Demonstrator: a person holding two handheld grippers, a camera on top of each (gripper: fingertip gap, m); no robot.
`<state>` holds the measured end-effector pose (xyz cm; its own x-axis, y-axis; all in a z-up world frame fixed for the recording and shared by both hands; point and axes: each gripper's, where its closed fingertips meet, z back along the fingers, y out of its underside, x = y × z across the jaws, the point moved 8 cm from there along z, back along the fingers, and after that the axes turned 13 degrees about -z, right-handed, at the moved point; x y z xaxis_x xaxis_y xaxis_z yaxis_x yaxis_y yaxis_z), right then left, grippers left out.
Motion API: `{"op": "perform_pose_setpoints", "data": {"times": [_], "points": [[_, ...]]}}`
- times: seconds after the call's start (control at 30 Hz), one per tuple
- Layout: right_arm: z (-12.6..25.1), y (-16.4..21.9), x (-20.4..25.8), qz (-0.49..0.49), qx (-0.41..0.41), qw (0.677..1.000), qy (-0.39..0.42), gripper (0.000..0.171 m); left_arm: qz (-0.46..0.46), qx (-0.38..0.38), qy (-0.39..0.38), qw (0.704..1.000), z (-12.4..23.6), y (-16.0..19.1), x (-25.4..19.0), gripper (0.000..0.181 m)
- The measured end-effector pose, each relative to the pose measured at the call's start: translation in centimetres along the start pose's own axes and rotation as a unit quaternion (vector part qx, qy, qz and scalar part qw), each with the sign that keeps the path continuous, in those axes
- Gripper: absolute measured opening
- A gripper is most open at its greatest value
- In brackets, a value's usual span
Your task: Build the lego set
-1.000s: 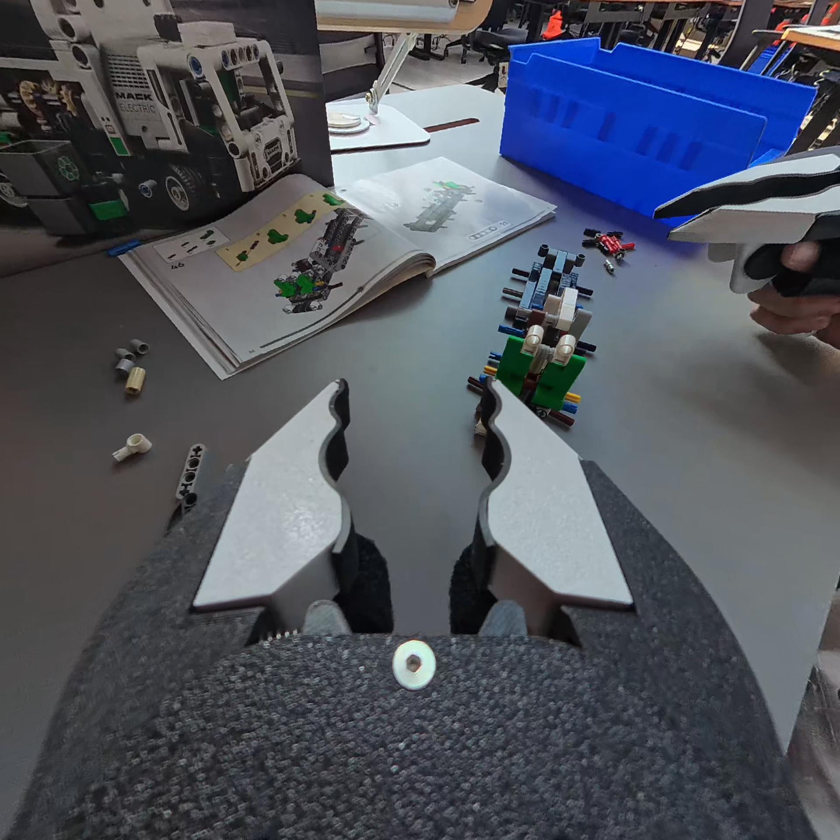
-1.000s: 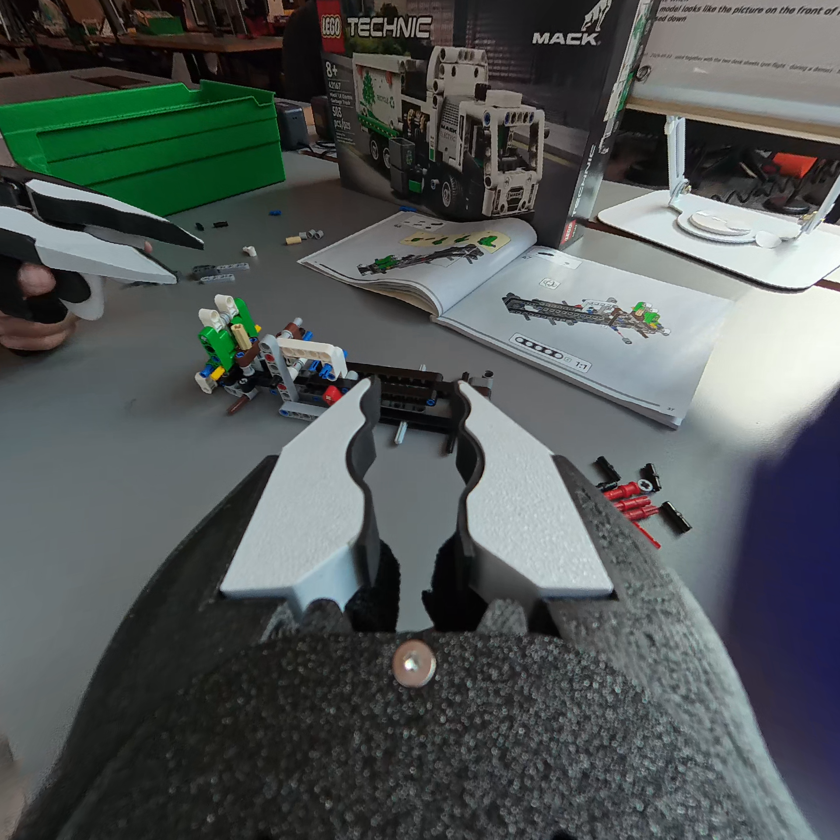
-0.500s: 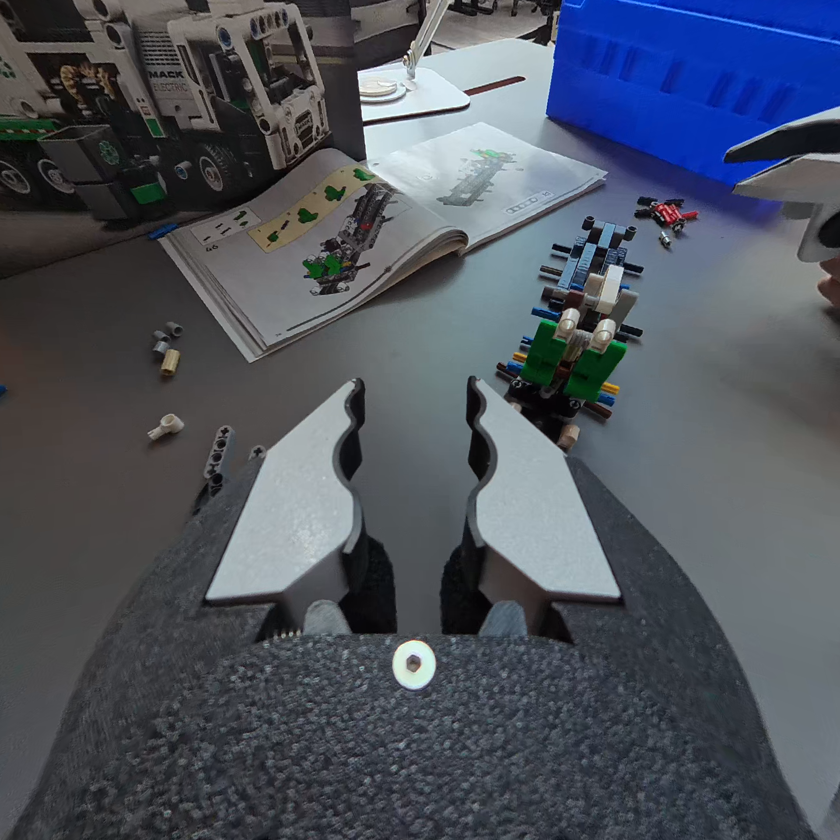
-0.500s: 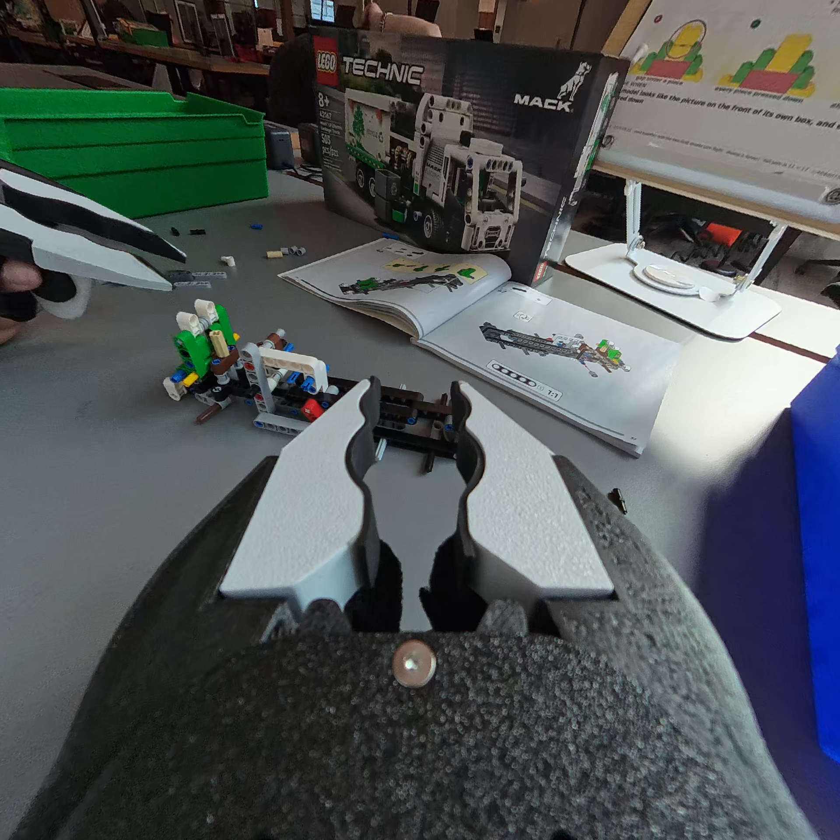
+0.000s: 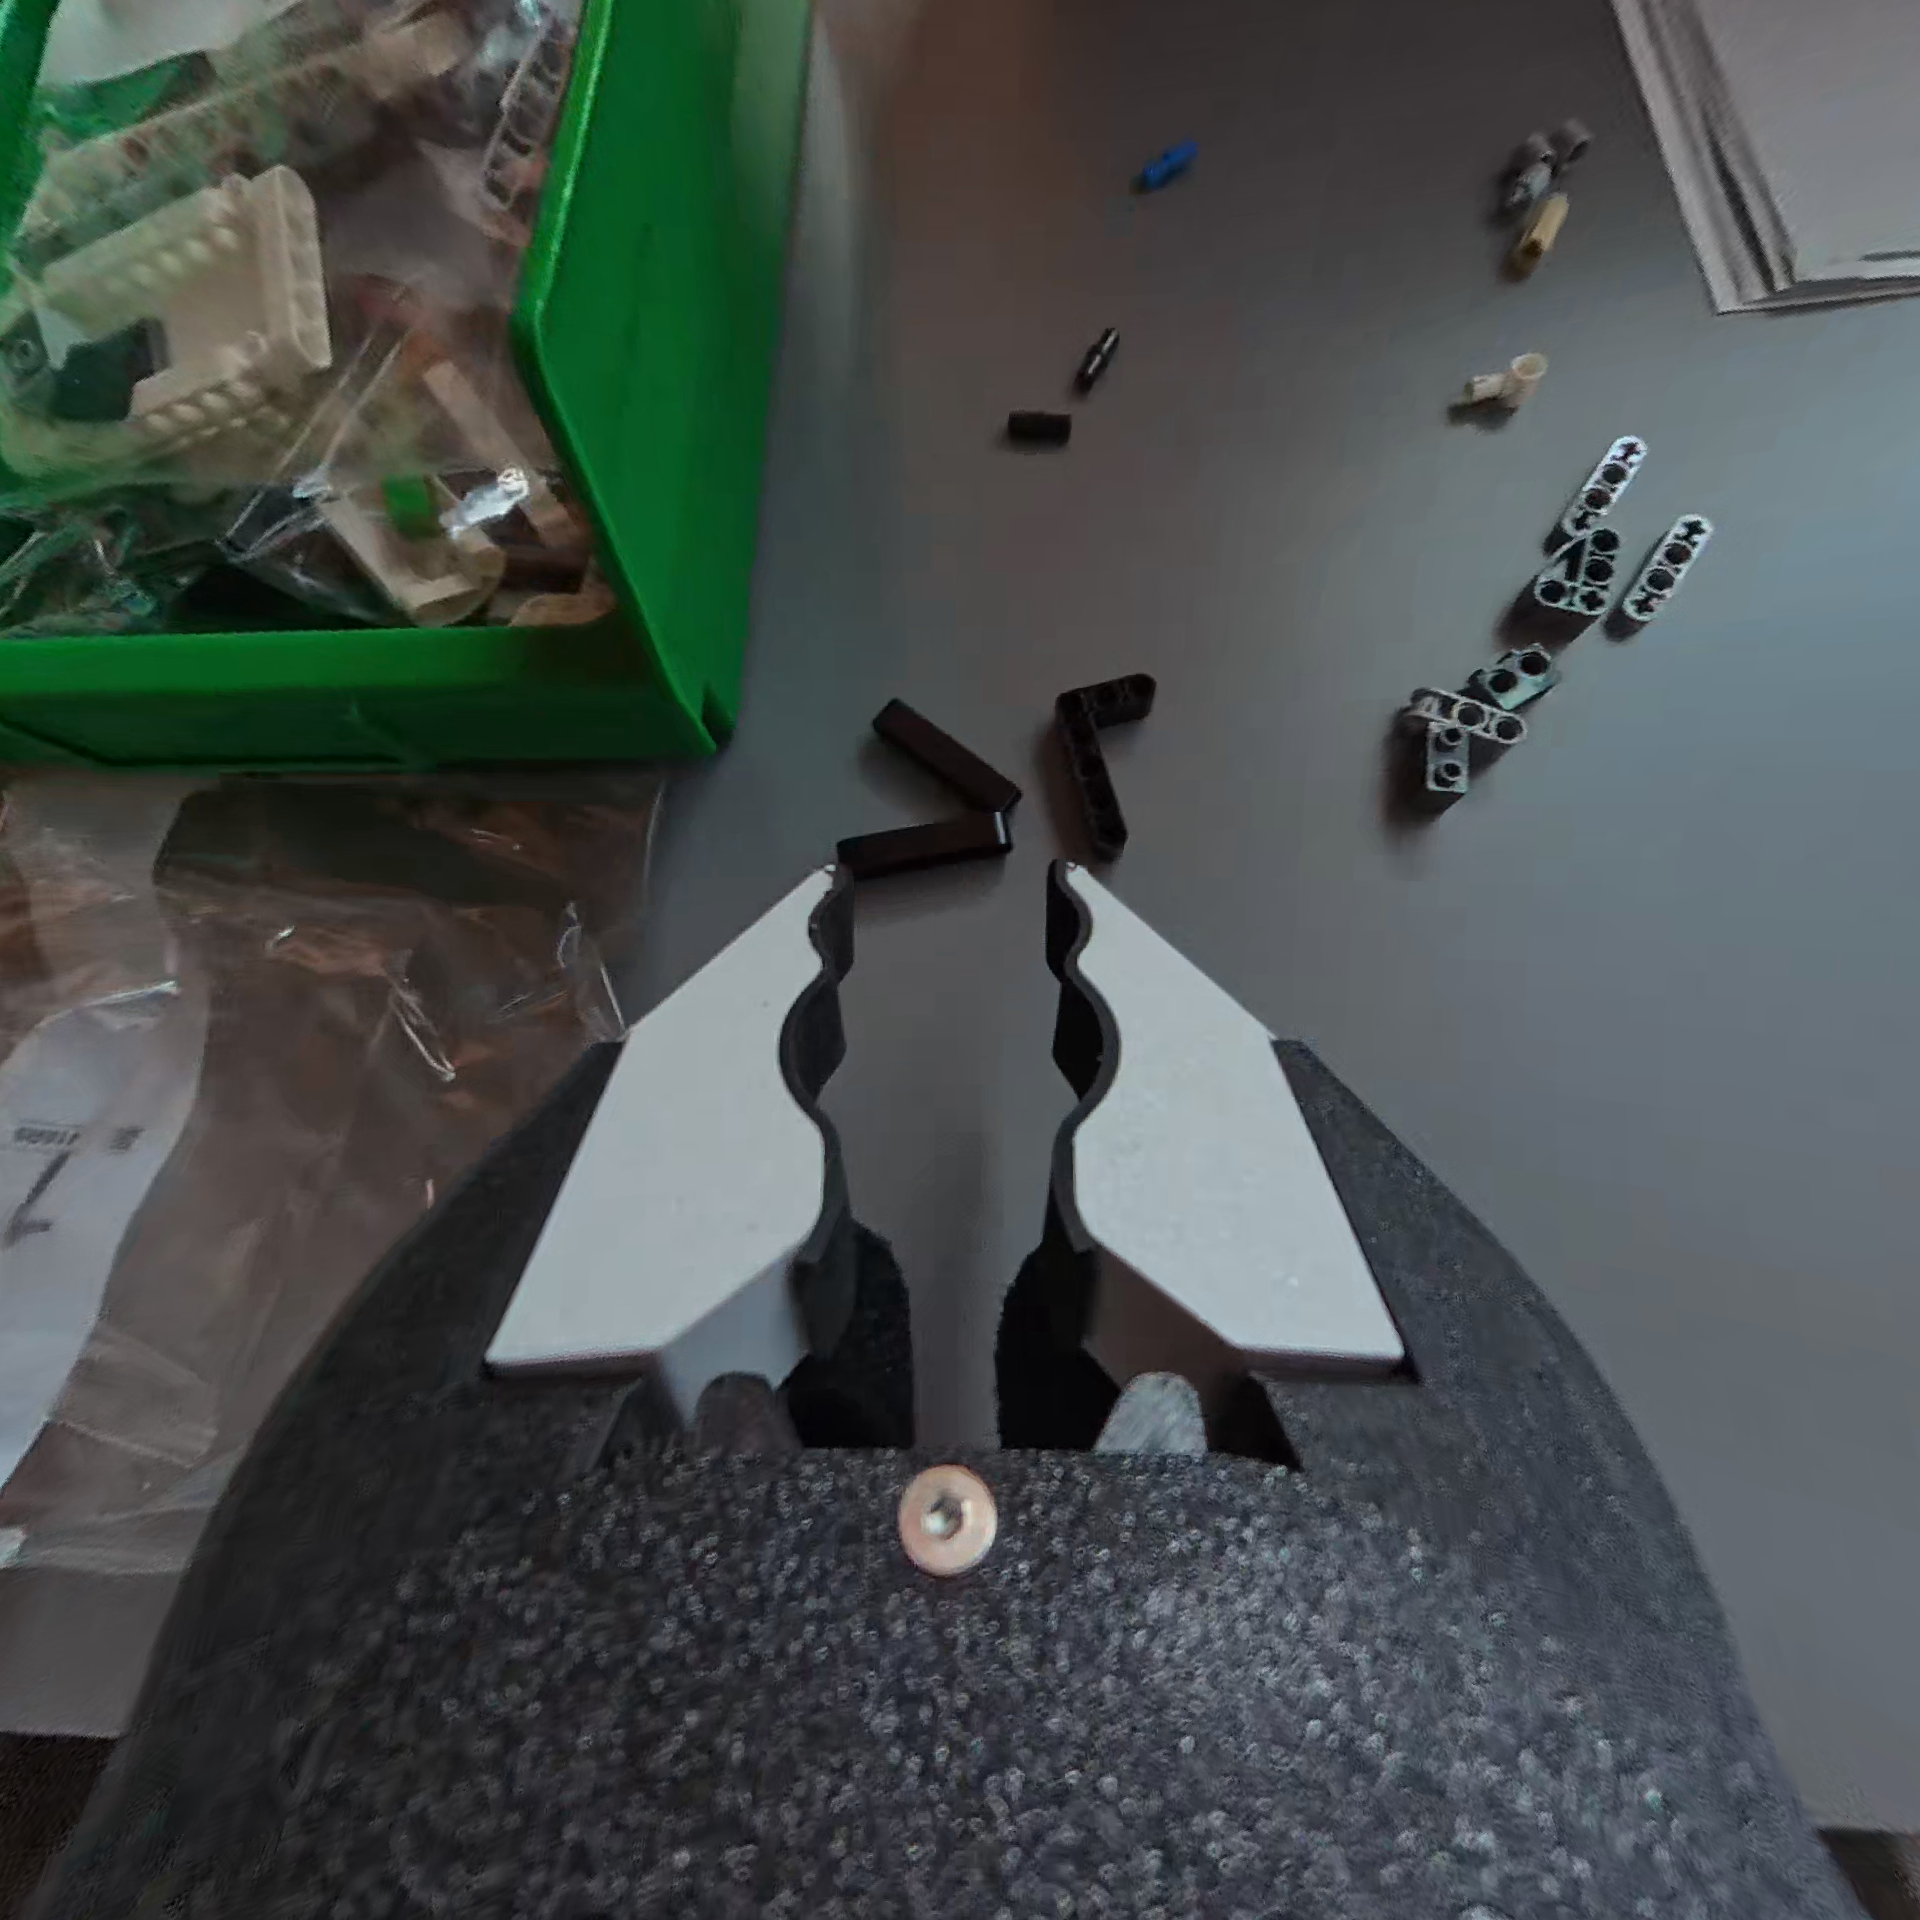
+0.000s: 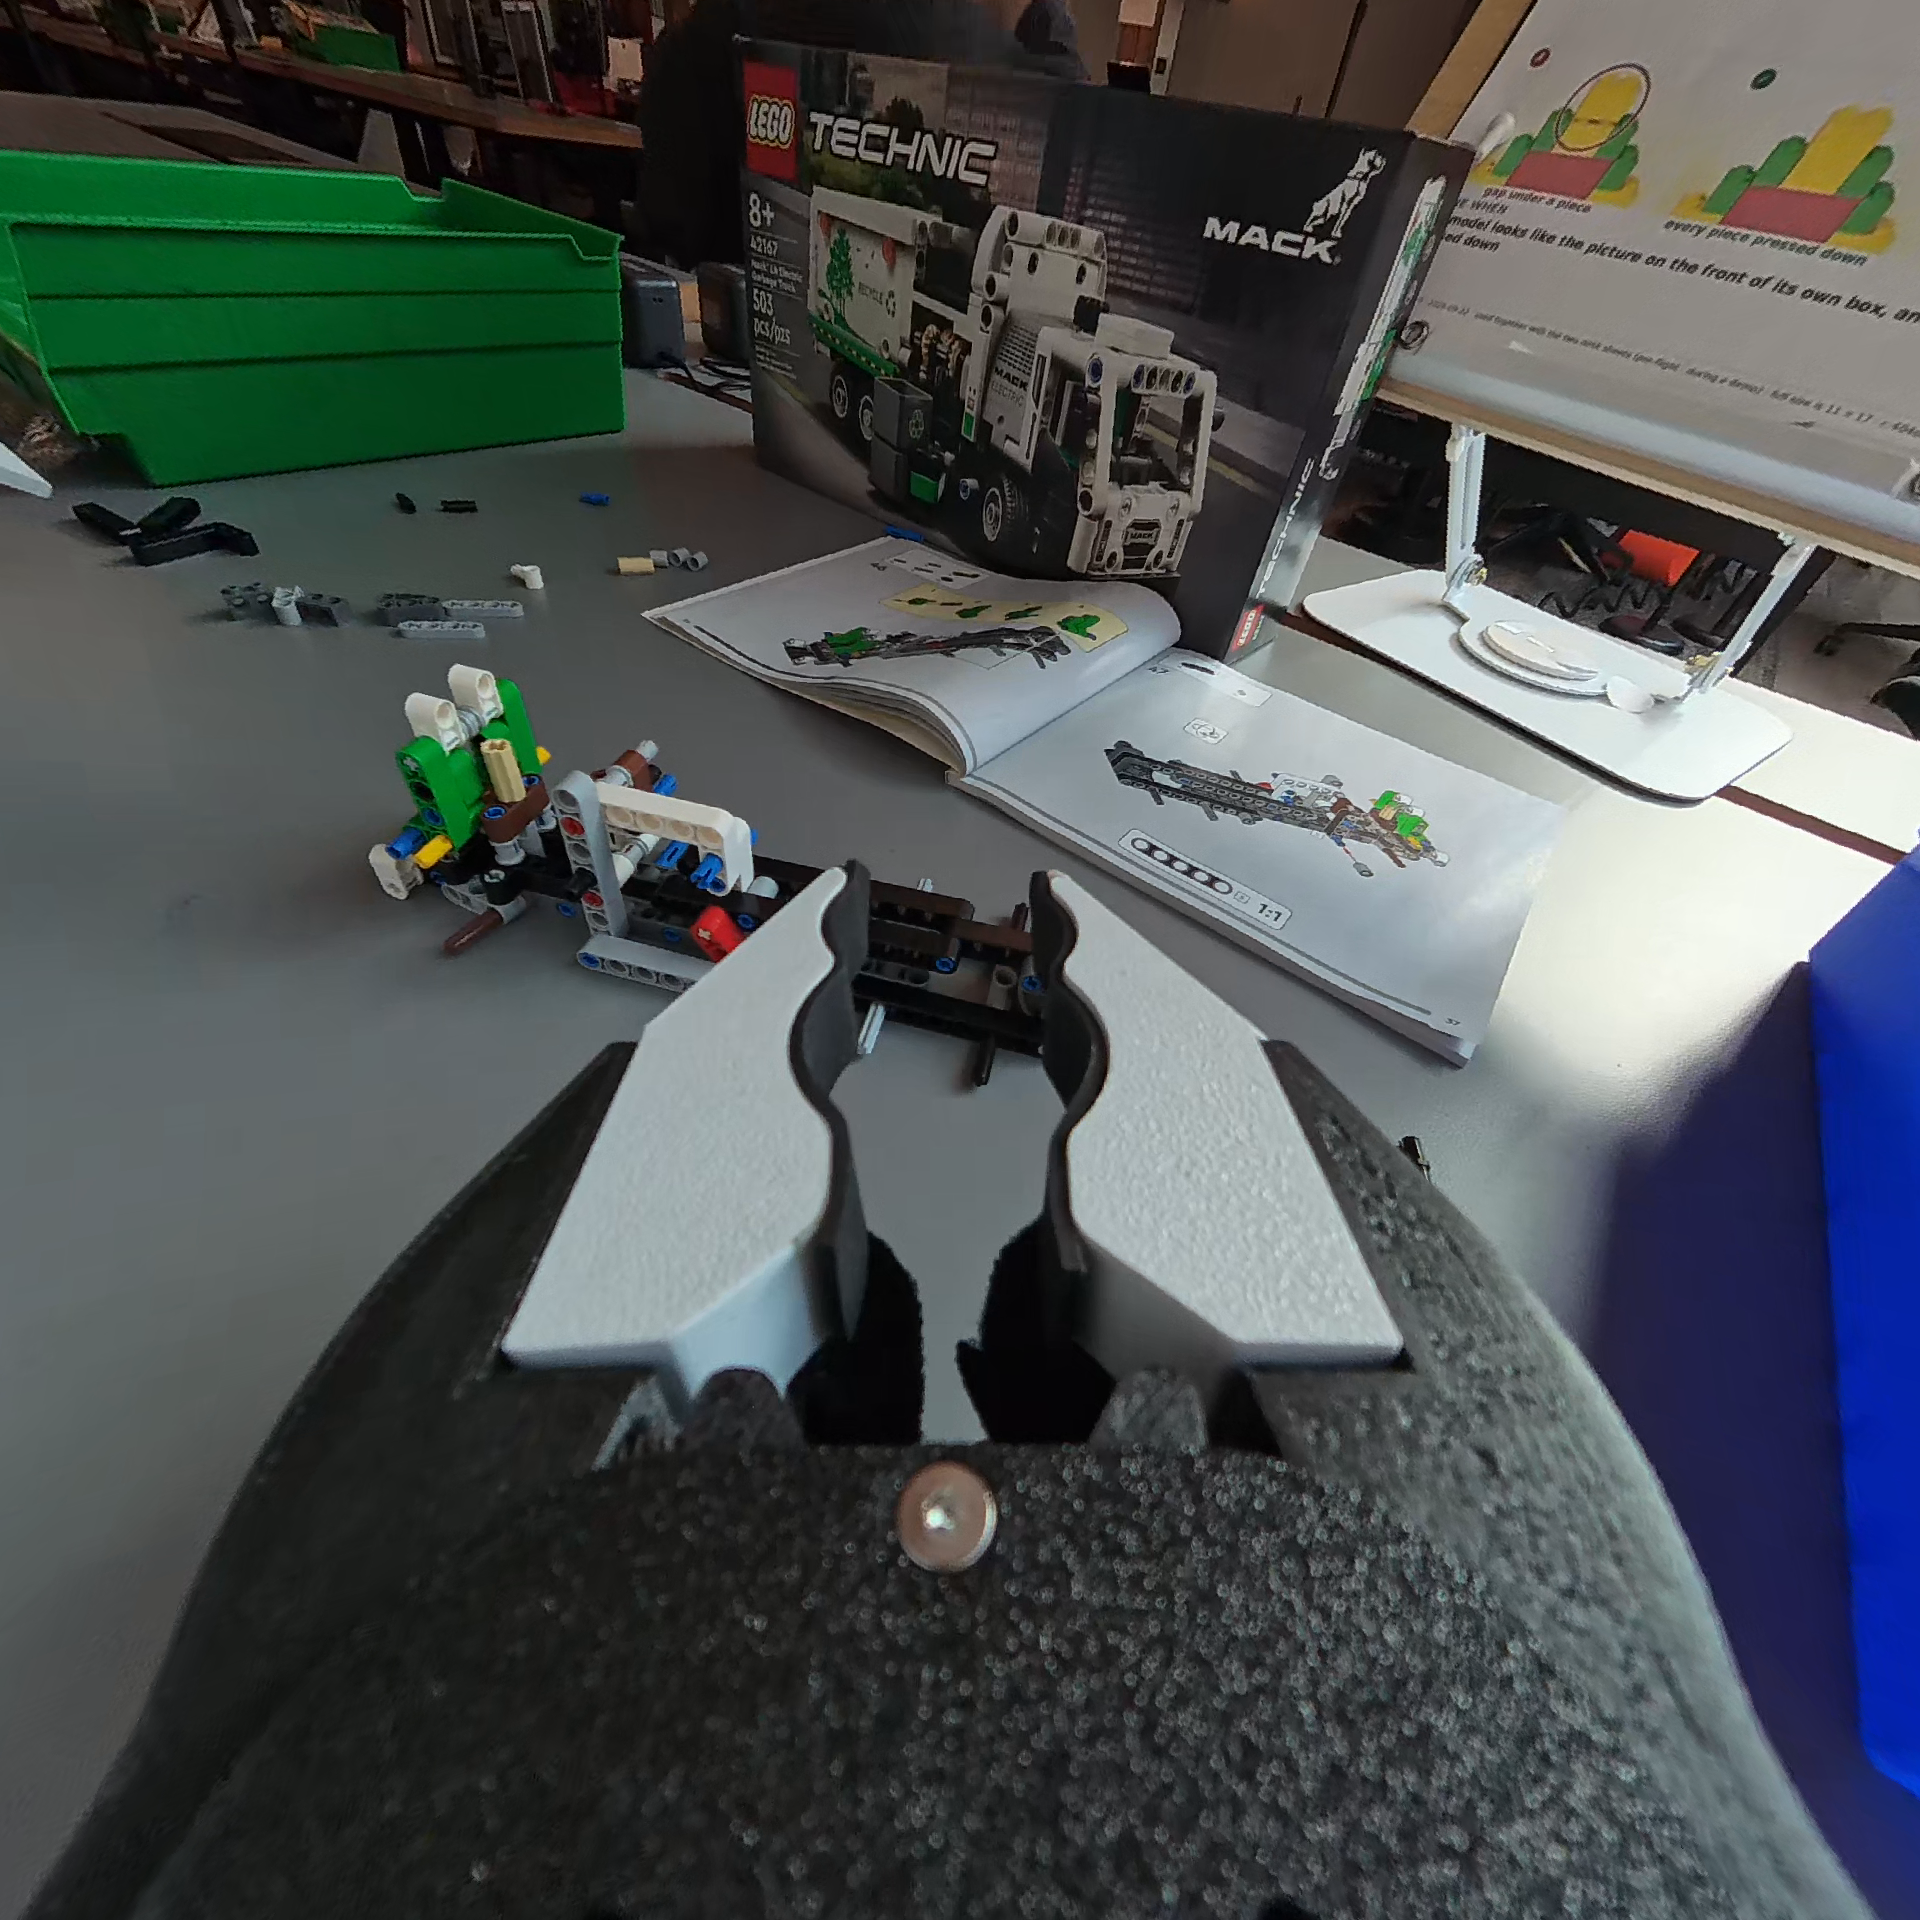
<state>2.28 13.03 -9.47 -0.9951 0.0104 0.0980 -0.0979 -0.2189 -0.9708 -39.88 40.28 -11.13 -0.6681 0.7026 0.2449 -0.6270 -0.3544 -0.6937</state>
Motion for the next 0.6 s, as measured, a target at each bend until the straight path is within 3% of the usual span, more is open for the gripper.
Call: {"op": "perform_pose_setpoints", "data": {"times": [0.6], "points": [[0.5, -0.3, -1.1, -0.060, -0.020, 0.998, -0.015, 0.029, 0.073, 0.008, -0.005, 0.997, -3.1, 1.1, 1.0, 0.057]]}}
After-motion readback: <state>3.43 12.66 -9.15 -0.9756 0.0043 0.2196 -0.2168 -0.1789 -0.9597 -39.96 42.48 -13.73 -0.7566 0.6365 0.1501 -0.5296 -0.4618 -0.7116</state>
